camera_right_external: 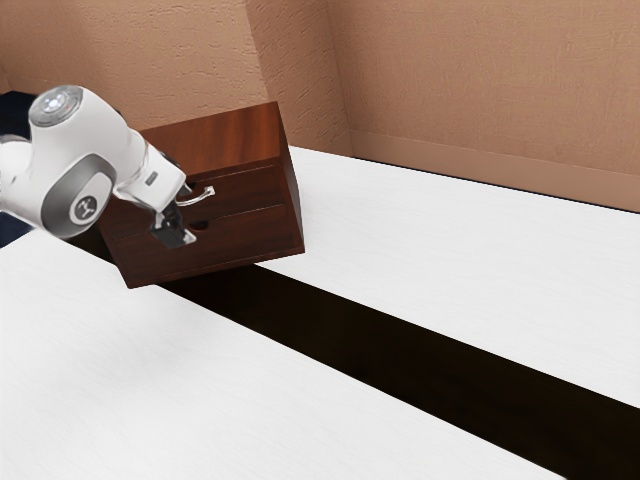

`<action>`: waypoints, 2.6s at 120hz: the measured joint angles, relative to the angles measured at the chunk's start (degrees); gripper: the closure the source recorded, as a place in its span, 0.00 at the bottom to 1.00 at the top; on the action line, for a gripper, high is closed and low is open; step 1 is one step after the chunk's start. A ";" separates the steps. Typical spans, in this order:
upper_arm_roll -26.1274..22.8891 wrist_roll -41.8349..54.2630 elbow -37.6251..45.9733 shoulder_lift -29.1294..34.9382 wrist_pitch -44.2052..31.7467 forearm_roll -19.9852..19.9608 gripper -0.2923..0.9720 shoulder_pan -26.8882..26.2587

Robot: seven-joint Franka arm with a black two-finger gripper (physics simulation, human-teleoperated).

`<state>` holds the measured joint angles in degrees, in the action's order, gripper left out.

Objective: Pull the drawer handle with one arm to open the drawer

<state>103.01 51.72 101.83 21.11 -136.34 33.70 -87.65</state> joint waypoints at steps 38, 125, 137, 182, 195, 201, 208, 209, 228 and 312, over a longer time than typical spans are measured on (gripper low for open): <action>5.75 -2.19 -2.06 0.63 -0.69 1.86 0.23 -5.18; 10.72 -5.60 -2.77 1.85 -0.70 3.45 0.31 -10.85; 10.66 -5.99 -2.47 1.62 -0.50 3.48 0.29 -10.79; 10.16 -7.33 -1.40 0.11 0.89 3.37 0.30 -10.40; 9.72 -7.72 -0.51 -0.40 1.29 3.39 0.27 -10.10; 8.83 -7.88 -0.19 -0.60 1.49 3.36 0.29 -9.40; 5.41 -8.04 0.81 -0.77 1.69 3.30 0.32 -6.25; 4.76 -8.06 1.01 -0.78 1.71 3.28 0.33 -5.62; 0.23 -8.43 2.65 -0.79 1.98 3.40 0.30 -1.33; -29.79 -10.60 13.89 0.05 1.30 4.47 0.31 28.40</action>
<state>73.22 41.11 115.72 21.15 -135.05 38.16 -59.25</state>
